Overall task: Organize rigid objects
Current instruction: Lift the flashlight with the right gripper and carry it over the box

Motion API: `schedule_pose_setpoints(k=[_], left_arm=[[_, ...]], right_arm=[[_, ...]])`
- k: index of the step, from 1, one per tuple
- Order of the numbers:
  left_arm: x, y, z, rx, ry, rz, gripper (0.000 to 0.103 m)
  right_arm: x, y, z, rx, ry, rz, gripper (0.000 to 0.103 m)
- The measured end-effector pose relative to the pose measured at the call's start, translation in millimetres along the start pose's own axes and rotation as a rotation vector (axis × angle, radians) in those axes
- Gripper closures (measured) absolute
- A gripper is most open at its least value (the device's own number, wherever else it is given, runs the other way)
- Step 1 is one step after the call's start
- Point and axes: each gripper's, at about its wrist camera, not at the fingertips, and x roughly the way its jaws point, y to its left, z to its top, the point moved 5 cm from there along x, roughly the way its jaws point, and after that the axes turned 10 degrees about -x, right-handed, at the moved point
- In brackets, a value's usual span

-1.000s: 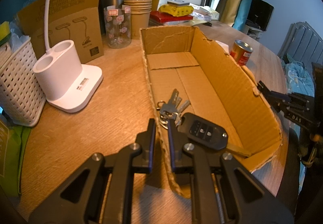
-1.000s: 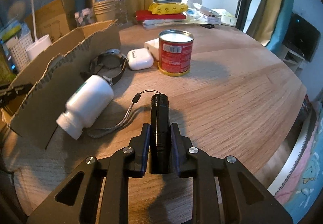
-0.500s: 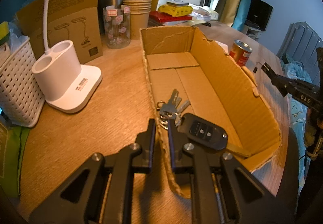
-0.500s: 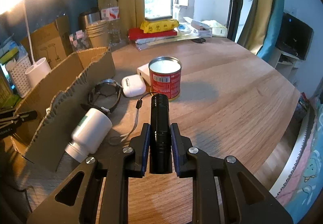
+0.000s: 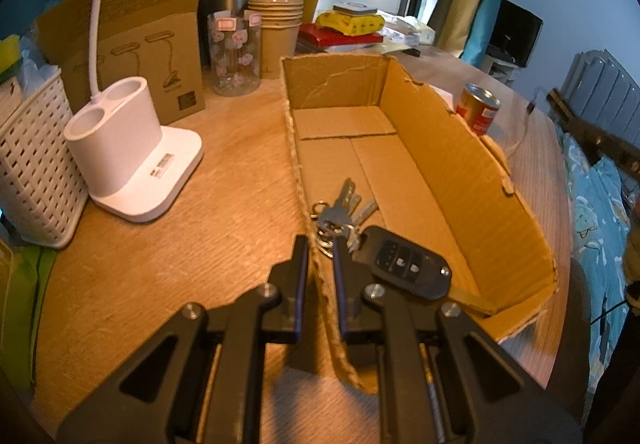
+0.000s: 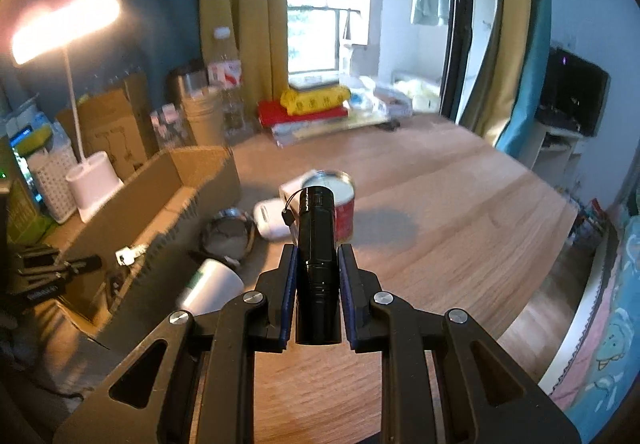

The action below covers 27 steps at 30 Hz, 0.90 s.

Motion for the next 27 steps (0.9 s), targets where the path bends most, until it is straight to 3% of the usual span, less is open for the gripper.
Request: schedule_pose_setpoints(k=[11, 27], left_arm=[[-2.5, -0.1, -1.5, 0.002, -0.013, 0.012, 0.091], [-2.4, 1.4, -0.5, 0.004, -0.017, 0.014, 0.091]], right_arm=[[-40.7, 38.5, 46.0, -0.063, -0.132, 0.051, 0.081], [-27.5, 101.6, 64.9, -0.129, -0.148, 0.175, 0.081]])
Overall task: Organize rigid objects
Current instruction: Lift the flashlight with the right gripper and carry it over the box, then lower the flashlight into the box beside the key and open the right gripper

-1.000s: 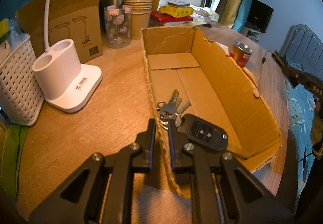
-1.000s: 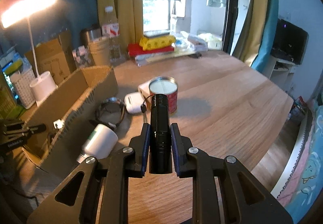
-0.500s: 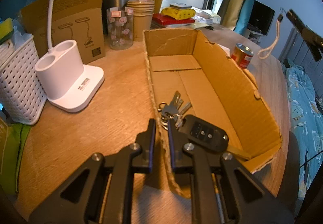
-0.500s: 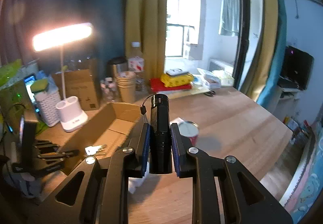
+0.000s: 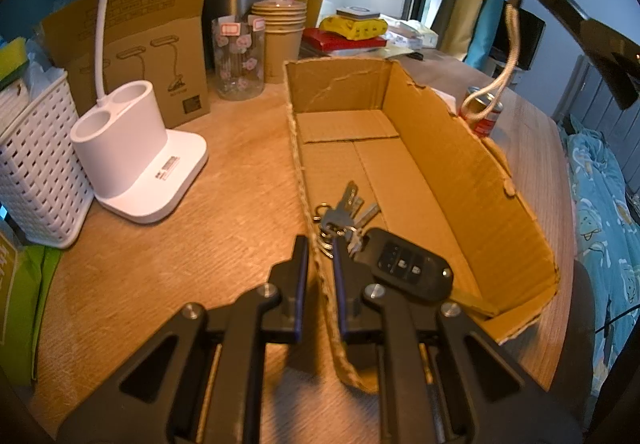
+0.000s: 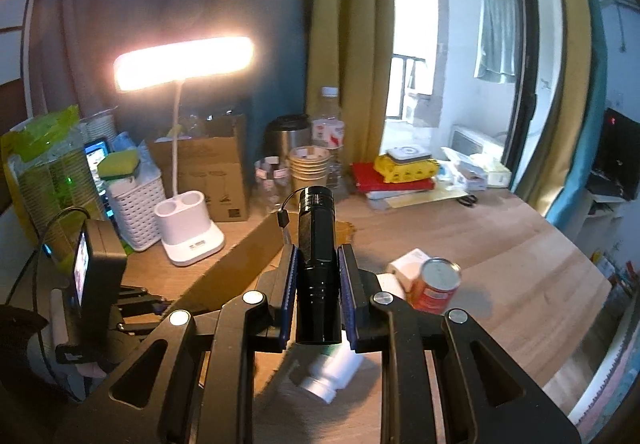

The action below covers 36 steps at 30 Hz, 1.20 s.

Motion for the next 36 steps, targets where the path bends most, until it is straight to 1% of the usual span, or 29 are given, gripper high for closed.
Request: schedule_pose_setpoints(k=[9, 16, 21, 29, 36], left_arm=[[0.1, 0.2, 0.0, 0.000, 0.000, 0.000, 0.091], [0.1, 0.2, 0.0, 0.000, 0.000, 0.000, 0.091], [-0.1, 0.2, 0.2, -0.001, 0.000, 0.000, 0.091], [-0.1, 0.4, 0.5, -0.001, 0.000, -0.001, 0.091], [-0.1, 0.5, 0.5, -0.001, 0.000, -0.001, 0.091]], right_arm=[[36.4, 26.4, -14.8, 0.003, 0.059, 0.080, 0.081], [59.7, 39.7, -29.6, 0.005, 0.121, 0.101, 0.082], [70.0, 49.1, -41.1, -0.011, 0.165, 0.100, 0.082], [79.7, 61.7, -55.8, -0.069, 0.231, 0.054, 0.082], [81.5, 67.4, -64.7, -0.113, 0.276, 0.034, 0.082]])
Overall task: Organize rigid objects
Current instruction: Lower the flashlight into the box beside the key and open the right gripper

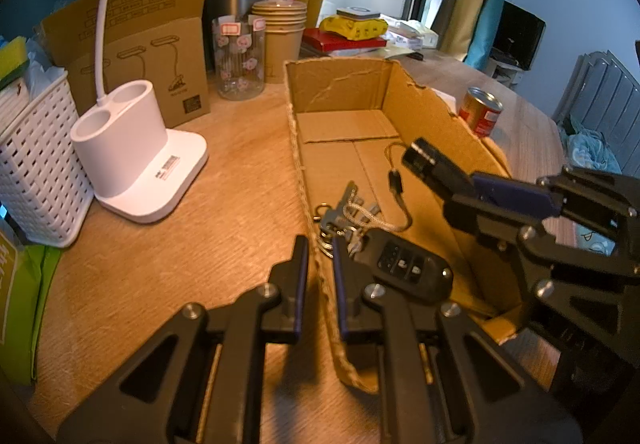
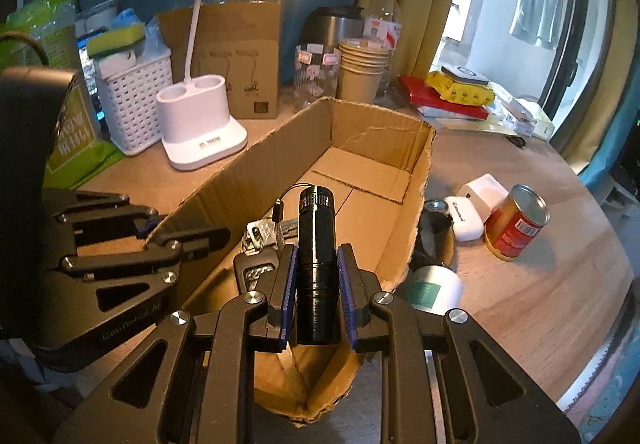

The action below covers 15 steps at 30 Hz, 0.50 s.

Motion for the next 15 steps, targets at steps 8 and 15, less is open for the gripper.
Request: schedule_pose_setpoints(k=[8, 15], left_arm=[[0.1, -0.1, 0.1, 0.002, 0.000, -0.001, 0.091], [0.0, -0.2, 0.0, 0.001, 0.000, 0.000, 0.091]], right_arm=[[2.6, 1.3, -4.3, -0.007, 0.015, -0.004, 0.082], [3.5, 2.1, -2.4, -0.019, 0.014, -0.022, 0.082]])
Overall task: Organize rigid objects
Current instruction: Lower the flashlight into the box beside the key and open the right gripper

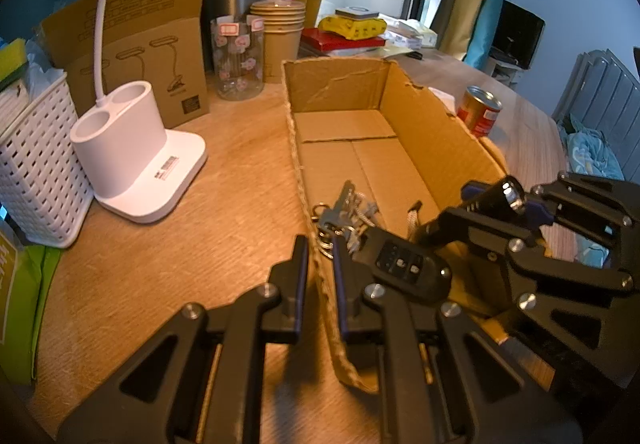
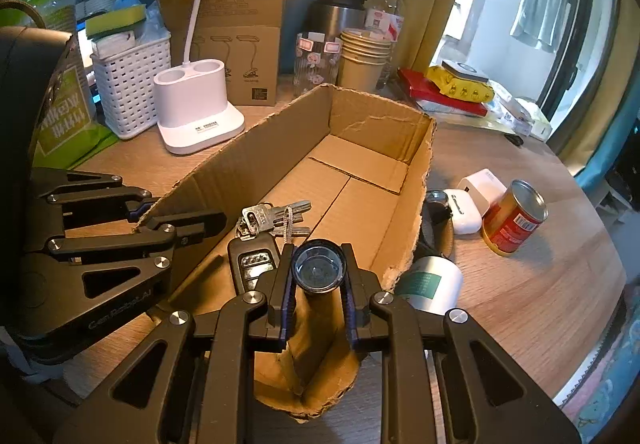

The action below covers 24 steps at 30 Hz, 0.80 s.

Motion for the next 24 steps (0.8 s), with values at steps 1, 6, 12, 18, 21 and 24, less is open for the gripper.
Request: schedule_pose_setpoints(k=[1, 6, 12, 18, 21, 24], left_arm=[[0.1, 0.2, 0.1, -0.001, 0.000, 0.000, 0.091], [0.6, -1.2, -0.2, -0.002, 0.001, 0.000, 0.091], [0.7, -2.6, -0.7, -0.002, 0.001, 0.000, 0.091], [0.3, -3.4, -1.5, -0.002, 0.001, -0.001, 0.091], [0.6, -4.0, -1.9, 0.000, 0.001, 0.000, 0.091], [0.5, -4.3, -1.9, 0.000, 0.001, -0.001, 0.091]], right_arm=[[1.2, -1.0, 1.2, -0.002, -0.002, -0.014, 0.082], [8.0, -10.0, 8.0, 0.020, -0.017, -0.044, 0.082], [21.3, -24.7, 25.0, 0.032, -0.032, -0.059, 0.081], [17.2, -24.5, 14.1, 0.051, -0.020, -0.034, 0.081], [7.9, -17.4, 7.7, 0.038, -0.020, -0.008, 0.077], [-3.4, -11.4, 0.8, 0.036, -0.031, -0.001, 0.071]])
